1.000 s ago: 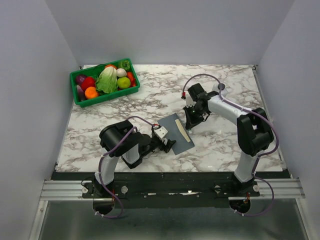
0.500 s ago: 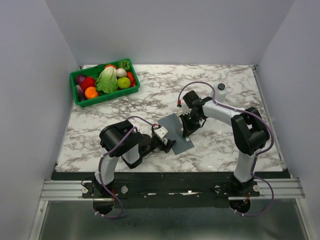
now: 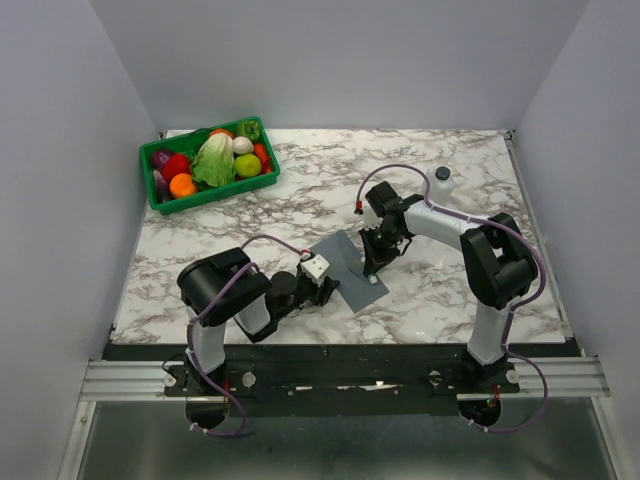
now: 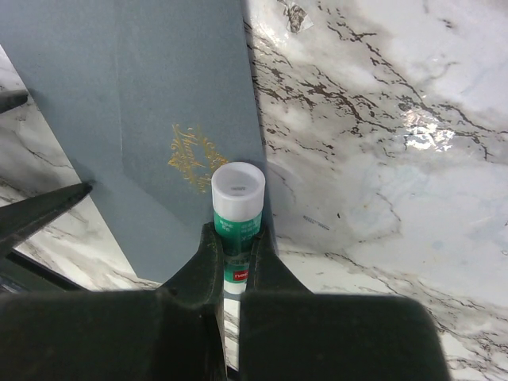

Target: Place the letter into the envelope and seal it

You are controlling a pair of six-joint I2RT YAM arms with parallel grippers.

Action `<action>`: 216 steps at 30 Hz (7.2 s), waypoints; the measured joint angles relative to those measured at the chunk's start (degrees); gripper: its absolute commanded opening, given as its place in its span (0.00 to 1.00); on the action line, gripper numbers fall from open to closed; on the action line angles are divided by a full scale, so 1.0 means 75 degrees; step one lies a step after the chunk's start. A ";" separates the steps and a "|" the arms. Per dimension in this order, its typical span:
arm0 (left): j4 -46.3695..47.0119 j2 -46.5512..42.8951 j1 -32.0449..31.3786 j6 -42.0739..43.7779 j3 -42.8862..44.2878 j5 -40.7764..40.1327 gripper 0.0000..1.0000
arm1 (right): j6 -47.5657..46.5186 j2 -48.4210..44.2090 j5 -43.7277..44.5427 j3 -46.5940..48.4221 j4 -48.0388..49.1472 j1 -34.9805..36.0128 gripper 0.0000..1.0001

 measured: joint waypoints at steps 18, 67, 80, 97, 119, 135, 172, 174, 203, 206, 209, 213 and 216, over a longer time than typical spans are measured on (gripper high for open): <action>-0.0650 0.0012 -0.0003 -0.0166 0.1635 -0.0052 0.00 | 0.0047 0.0003 -0.0003 -0.0012 0.0023 0.0000 0.01; -0.1338 0.1029 0.0933 -0.0551 0.2448 0.0291 0.00 | 0.0134 -0.0087 0.0000 -0.0154 0.0181 -0.0015 0.01; -0.1306 0.0822 0.0487 -0.0705 0.2122 0.0434 0.00 | 0.0134 -0.0087 0.0000 -0.0154 0.0184 -0.0015 0.01; -0.1320 0.0667 -0.0539 -0.1212 0.1906 0.0382 0.00 | 0.0198 -0.0093 -0.0006 -0.0169 0.0198 -0.0029 0.01; -0.1510 0.0358 0.0131 -0.1475 0.1617 0.0111 0.00 | 0.0251 -0.0131 -0.0006 -0.0227 0.0265 -0.0035 0.01; -0.1781 0.0370 -0.0460 -0.1533 0.1839 0.0160 0.00 | 0.0251 -0.0157 -0.0006 -0.0262 0.0306 -0.0035 0.01; -0.3416 -0.0026 0.1058 -0.1384 0.2532 0.0428 0.00 | 0.0254 -0.0157 -0.0012 -0.0262 0.0312 -0.0035 0.01; -0.3608 -0.0230 0.1070 -0.1358 0.2538 0.0393 0.00 | 0.0254 -0.0157 -0.0012 -0.0265 0.0312 -0.0035 0.01; -0.5141 0.0297 0.1087 -0.1276 0.3972 0.0548 0.00 | 0.0254 -0.0172 -0.0017 -0.0283 0.0335 -0.0035 0.01; -0.5004 0.0294 0.1075 -0.1306 0.3870 0.0545 0.00 | 0.0254 -0.0172 -0.0017 -0.0286 0.0338 -0.0035 0.01; -0.4806 0.0286 0.1035 -0.1373 0.3733 0.0545 0.00 | 0.0254 -0.0172 -0.0017 -0.0286 0.0338 -0.0035 0.01; -0.4712 0.0254 0.0892 -0.1408 0.3637 0.0545 0.00 | 0.0254 -0.0172 -0.0017 -0.0286 0.0338 -0.0035 0.01; -0.4701 0.0248 0.0726 -0.1448 0.3628 0.0545 0.00 | 0.0256 -0.0172 -0.0017 -0.0286 0.0338 -0.0035 0.01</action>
